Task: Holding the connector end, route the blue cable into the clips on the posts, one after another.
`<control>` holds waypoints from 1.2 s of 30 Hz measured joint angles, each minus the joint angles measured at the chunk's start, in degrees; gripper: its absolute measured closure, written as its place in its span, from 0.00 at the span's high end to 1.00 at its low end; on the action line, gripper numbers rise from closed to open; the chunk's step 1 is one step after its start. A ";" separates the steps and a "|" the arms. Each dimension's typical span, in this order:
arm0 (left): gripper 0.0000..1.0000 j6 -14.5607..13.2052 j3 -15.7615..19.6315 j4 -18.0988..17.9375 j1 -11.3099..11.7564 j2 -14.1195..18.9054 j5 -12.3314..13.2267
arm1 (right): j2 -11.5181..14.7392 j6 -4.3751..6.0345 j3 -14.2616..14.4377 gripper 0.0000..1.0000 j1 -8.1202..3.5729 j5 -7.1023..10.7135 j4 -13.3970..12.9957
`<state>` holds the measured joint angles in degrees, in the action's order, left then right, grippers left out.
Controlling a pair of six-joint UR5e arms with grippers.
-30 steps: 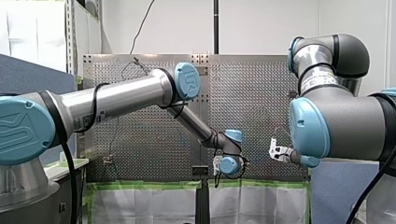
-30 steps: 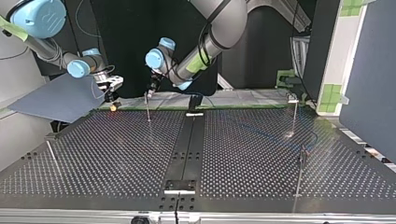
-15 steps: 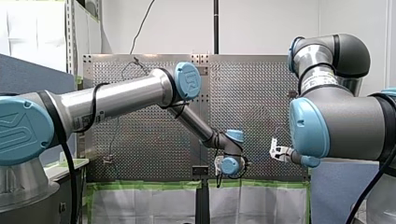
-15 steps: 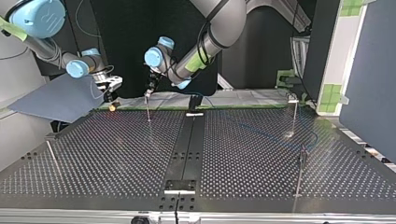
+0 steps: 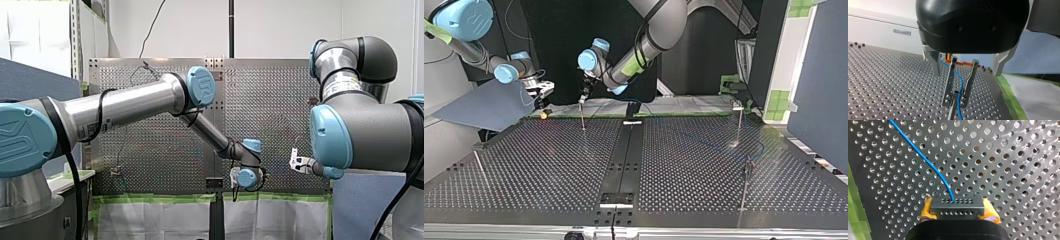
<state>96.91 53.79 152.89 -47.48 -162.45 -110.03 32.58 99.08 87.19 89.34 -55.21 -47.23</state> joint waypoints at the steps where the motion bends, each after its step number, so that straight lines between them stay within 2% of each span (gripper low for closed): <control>1: 1.00 0.01 0.00 -0.01 -0.03 0.00 -0.09 | 0.00 -0.01 0.01 0.00 0.00 0.00 0.00; 7: 1.00 0.10 0.19 -0.24 -0.23 0.04 -0.50 | 0.00 0.03 0.02 0.00 0.00 0.00 -0.05; 11: 1.00 0.38 1.47 -1.23 -0.55 1.15 -1.82 | 0.00 0.00 0.03 0.00 0.00 0.00 0.08; 14: 1.00 0.82 2.87 -2.55 -0.94 2.49 -2.67 | 0.00 -0.03 0.02 0.00 -0.03 0.00 0.21; 22: 1.00 1.43 6.58 -6.22 -2.67 6.19 -2.56 | 0.00 0.01 0.04 0.00 -0.07 -0.01 0.28; 27: 0.98 2.49 9.05 -8.67 -3.58 8.65 -1.71 | 0.00 0.08 0.05 0.00 -0.08 -0.06 0.28; 36: 0.98 5.00 13.24 -12.88 -4.20 12.84 -2.90 | -0.12 0.34 0.05 0.00 0.13 -0.09 0.27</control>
<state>101.91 67.04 140.01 -51.67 -149.62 -112.93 32.46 99.43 87.24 89.47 -55.29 -46.96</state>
